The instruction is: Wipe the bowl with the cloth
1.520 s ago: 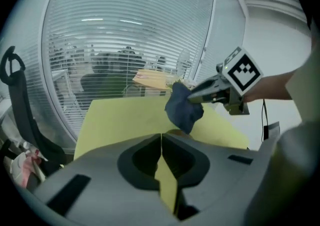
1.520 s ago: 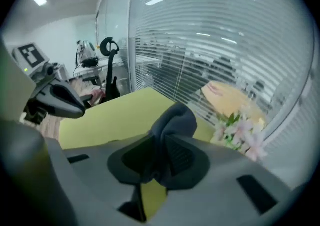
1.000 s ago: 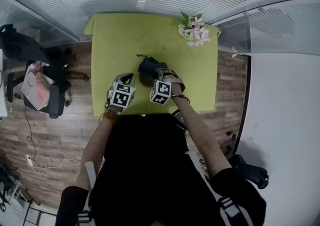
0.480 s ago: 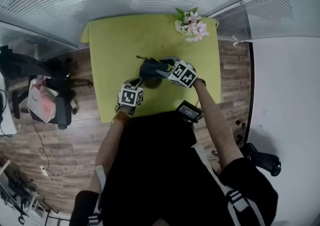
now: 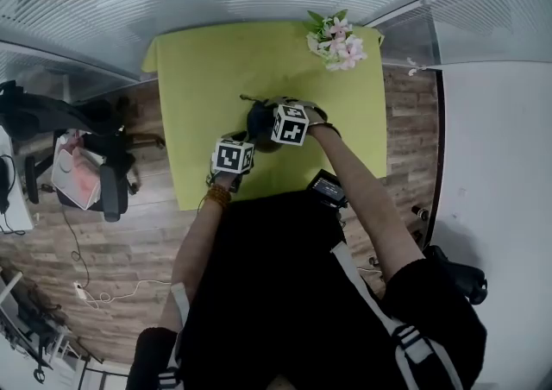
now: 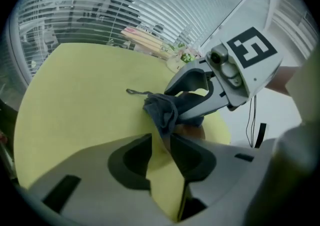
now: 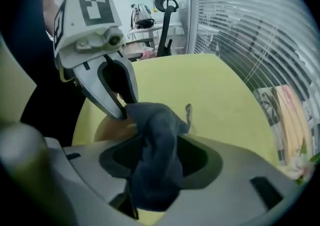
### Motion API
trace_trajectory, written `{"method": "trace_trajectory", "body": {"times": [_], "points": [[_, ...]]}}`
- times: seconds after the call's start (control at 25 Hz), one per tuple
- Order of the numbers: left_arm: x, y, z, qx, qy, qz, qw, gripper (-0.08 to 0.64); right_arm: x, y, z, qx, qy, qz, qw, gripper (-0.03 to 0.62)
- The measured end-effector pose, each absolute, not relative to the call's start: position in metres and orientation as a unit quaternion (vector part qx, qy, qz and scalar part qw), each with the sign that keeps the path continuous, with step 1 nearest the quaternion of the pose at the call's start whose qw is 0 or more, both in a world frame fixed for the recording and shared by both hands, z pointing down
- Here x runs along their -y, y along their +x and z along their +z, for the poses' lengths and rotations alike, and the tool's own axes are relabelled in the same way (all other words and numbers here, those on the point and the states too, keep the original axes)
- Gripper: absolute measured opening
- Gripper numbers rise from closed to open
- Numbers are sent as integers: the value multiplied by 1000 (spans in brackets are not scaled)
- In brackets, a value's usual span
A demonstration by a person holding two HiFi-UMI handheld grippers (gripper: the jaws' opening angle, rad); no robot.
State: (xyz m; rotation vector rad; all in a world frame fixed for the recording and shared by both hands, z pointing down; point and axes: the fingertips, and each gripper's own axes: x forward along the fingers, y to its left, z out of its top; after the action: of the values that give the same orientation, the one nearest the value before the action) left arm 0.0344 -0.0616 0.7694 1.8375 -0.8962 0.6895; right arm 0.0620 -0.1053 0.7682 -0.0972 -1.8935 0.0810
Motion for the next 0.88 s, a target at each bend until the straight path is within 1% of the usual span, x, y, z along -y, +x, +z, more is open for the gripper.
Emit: {"method": "trace_trajectory", "body": {"times": [0.16, 0.24, 0.32, 0.36, 0.48, 0.56, 0.64, 0.76, 0.88], "points": [[63, 36, 771, 362, 752, 291, 467, 120, 103, 60, 790, 792, -25, 52, 608, 210], [63, 37, 772, 360, 752, 294, 467, 120, 101, 58, 796, 789, -18, 52, 612, 175], [63, 39, 773, 357, 754, 292, 467, 120, 98, 56, 797, 789, -10, 51, 612, 163], [63, 40, 775, 355, 756, 292, 467, 120, 97, 55, 797, 789, -6, 52, 612, 138], [62, 36, 775, 359, 756, 301, 457, 120, 99, 55, 792, 797, 19, 77, 599, 106], [65, 29, 771, 373, 759, 304, 438, 120, 112, 55, 775, 816, 62, 95, 567, 83], [70, 19, 755, 393, 770, 277, 420, 121, 122, 49, 744, 839, 106, 92, 526, 80], [87, 0, 707, 426, 787, 225, 385, 121, 131, 32, 685, 873, 155, 30, 462, 77], [107, -15, 650, 443, 814, 191, 324, 121, 134, 9, 610, 907, 193, -36, 374, 77]]}}
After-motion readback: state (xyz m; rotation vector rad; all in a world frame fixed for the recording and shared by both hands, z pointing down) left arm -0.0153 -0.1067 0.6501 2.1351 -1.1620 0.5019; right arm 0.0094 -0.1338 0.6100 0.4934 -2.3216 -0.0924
